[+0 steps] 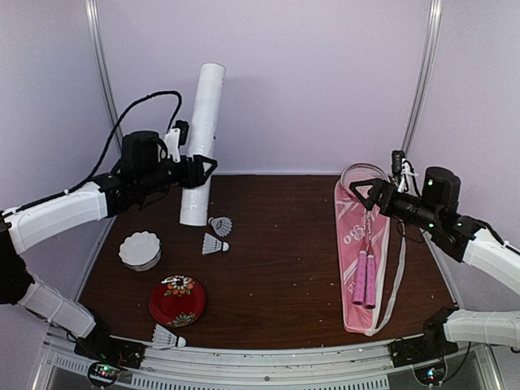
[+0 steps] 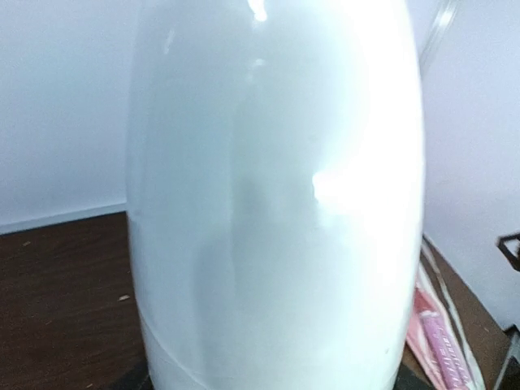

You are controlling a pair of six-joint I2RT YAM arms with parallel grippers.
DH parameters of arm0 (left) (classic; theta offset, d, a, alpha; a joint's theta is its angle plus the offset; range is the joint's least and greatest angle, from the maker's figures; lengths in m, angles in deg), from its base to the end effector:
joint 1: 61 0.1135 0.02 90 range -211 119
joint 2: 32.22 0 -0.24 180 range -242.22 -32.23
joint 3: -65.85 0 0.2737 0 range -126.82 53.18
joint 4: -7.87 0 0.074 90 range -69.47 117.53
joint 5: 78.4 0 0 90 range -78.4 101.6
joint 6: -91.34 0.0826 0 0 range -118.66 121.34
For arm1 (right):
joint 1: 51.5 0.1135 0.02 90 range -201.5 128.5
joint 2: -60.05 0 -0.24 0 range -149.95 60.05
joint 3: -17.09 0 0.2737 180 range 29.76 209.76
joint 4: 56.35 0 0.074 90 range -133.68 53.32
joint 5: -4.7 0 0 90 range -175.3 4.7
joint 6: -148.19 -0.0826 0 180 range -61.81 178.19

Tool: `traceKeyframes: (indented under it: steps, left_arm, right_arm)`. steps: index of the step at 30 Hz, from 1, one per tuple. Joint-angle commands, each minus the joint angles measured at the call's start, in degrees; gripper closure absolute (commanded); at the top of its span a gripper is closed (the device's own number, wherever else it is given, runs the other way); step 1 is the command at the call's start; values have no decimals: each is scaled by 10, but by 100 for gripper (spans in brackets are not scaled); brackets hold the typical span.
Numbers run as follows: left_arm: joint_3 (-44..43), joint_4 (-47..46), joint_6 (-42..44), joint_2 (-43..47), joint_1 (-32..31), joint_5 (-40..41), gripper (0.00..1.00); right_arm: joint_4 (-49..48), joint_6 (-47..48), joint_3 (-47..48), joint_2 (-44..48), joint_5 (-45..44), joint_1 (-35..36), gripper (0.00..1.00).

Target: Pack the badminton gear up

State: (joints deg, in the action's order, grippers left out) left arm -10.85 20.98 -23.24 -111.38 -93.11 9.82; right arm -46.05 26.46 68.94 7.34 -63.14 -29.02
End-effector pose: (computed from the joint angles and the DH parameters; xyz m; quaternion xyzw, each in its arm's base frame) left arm 0.3367 -0.2143 0.2954 0.0617 0.7939 -0.2980 0.5264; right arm 0.2615 0.1419 0.2712 -0.0605 0.7655 0.4161 0.4871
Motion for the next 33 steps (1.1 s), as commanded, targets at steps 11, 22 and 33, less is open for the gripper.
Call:
traceKeyframes:
  steps: [11, 22, 33]
  left_arm:
    - [149, -501, 25, -26, -200, -160, 40]
    - [93, -620, -57, -158, -254, -261, 43]
    - [52, -584, -43, -195, -282, -295, 43]
  right_arm:
    - [-220, -53, 89, -24, 114, 81, 0]
    - [-264, -9, 120, -81, 176, 169, 0]
    - [-272, 19, 155, -145, 209, 200, 1]
